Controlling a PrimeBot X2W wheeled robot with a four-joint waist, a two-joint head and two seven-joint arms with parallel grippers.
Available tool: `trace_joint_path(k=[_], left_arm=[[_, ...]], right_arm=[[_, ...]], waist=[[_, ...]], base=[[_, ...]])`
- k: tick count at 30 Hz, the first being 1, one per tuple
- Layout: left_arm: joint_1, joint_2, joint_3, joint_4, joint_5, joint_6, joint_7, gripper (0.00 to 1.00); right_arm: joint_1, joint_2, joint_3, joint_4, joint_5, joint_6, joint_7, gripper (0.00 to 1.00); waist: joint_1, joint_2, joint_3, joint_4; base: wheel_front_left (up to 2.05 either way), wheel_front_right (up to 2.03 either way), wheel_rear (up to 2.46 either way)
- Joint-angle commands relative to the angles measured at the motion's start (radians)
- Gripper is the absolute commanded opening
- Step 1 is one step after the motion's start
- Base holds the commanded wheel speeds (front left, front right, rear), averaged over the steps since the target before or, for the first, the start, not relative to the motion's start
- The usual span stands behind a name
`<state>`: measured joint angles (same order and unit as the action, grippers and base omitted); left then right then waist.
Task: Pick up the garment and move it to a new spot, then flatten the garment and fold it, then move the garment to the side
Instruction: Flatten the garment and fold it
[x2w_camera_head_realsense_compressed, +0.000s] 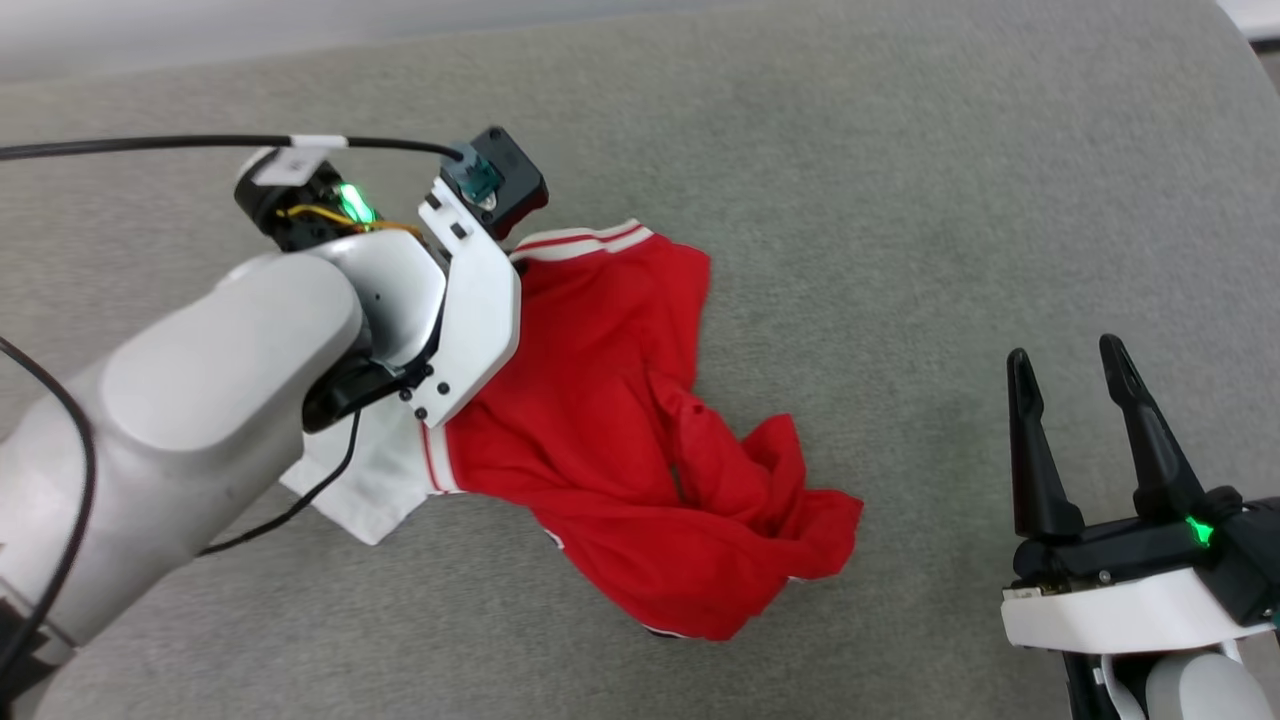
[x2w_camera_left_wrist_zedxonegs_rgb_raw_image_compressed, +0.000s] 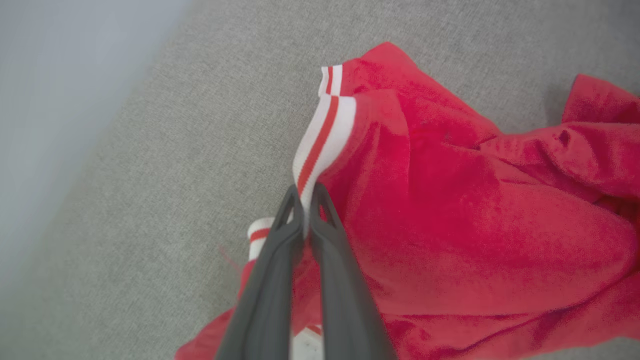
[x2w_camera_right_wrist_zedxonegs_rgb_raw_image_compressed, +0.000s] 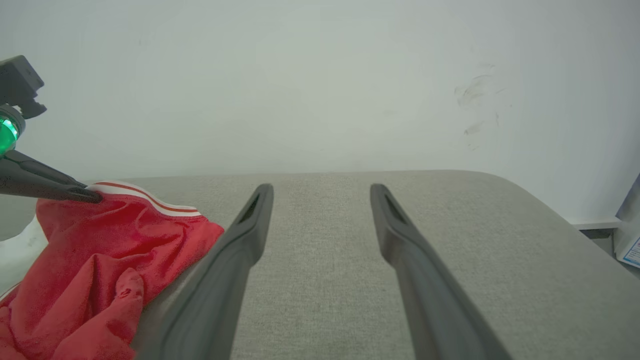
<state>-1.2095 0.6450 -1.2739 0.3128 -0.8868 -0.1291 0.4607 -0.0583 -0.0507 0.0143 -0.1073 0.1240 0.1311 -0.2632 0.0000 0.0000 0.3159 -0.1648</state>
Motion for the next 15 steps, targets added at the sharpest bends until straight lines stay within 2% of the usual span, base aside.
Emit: trace_joint_path(k=[1, 8, 12, 13, 14, 15], left_arm=[[0.023, -0.024, -0.003, 0.050, 0.008, 0.001, -0.004, 0.00], [0.126, -0.072, -0.011, 0.148, 0.003, 0.000, 0.068, 0.00], [0.150, -0.075, -0.015, 0.163, 0.017, 0.000, 0.064, 0.00], [0.149, -0.075, -0.015, 0.168, 0.022, 0.000, 0.053, 0.33], [0.137, -0.072, -0.013, 0.170, 0.034, 0.000, 0.025, 1.00], [0.120, -0.071, -0.010, 0.183, 0.038, 0.000, -0.019, 1.00]], right_arm=[[-0.020, 0.001, 0.003, -0.004, 0.008, -0.001, -0.002, 1.00], [-0.035, 0.001, 0.000, -0.005, 0.016, -0.001, -0.002, 1.00], [-0.028, 0.001, -0.008, -0.002, 0.013, -0.001, -0.002, 1.00], [-0.024, 0.001, -0.010, 0.000, 0.009, -0.001, -0.002, 1.00], [-0.022, 0.001, -0.009, 0.002, 0.008, -0.001, -0.002, 1.00], [-0.020, 0.001, -0.010, 0.002, 0.007, -0.001, -0.002, 1.00]], waist=[[0.0000, 0.0000, 0.045, -0.042], [0.0000, 0.0000, 0.071, -0.083], [0.0000, 0.0000, 0.063, -0.079], [0.0000, 0.0000, 0.057, -0.074], [0.0000, 0.0000, 0.051, -0.070], [0.0000, 0.0000, 0.043, -0.064]], base=[[0.00, 0.00, 0.00], [0.00, 0.00, 0.00], [0.00, 0.00, 0.00], [0.00, 0.00, 0.00], [0.00, 0.00, 0.00], [0.00, 0.00, 0.00]])
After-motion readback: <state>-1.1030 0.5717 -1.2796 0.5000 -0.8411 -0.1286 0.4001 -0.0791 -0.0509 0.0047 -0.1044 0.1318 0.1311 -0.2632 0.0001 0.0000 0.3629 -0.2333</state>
